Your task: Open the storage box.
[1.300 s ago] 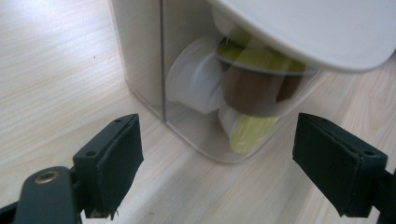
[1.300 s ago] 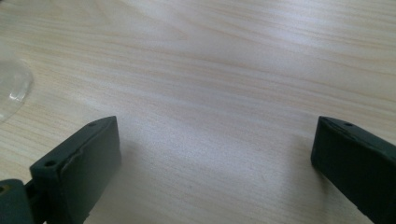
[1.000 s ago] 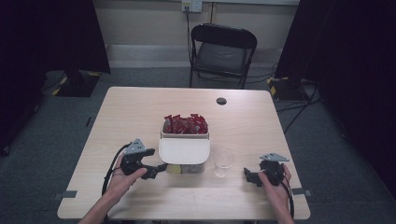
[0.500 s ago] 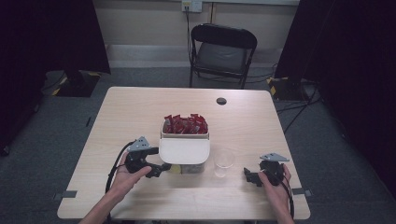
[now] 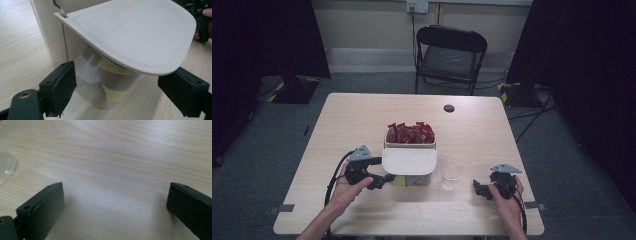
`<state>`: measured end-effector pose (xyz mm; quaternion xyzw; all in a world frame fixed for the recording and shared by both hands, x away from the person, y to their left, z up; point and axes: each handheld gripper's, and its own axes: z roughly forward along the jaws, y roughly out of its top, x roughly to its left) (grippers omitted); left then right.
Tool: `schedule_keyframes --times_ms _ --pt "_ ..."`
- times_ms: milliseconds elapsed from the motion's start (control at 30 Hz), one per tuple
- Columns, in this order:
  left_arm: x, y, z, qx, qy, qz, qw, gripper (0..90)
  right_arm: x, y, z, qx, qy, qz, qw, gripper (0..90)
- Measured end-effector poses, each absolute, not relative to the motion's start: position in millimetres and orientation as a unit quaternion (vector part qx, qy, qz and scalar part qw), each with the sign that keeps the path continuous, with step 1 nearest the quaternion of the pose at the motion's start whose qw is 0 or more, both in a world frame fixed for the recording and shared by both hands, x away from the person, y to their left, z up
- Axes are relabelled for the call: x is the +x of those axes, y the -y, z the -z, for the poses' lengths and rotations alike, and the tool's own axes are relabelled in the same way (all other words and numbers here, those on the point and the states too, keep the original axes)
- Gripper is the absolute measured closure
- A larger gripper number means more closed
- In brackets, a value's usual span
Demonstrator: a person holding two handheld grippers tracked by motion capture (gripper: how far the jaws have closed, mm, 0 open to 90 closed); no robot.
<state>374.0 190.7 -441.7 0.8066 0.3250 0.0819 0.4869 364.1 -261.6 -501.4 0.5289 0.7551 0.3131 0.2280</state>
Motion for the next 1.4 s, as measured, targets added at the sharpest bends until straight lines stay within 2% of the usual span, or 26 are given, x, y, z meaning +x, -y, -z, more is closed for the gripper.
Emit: schedule_keyframes --times_ms 1400 --pt "385.0 -201.0 416.7 0.785 -0.337 -0.088 0.511 15.4 364.1 261.5 501.5 0.529 -0.755 -0.313 0.228 1.1"
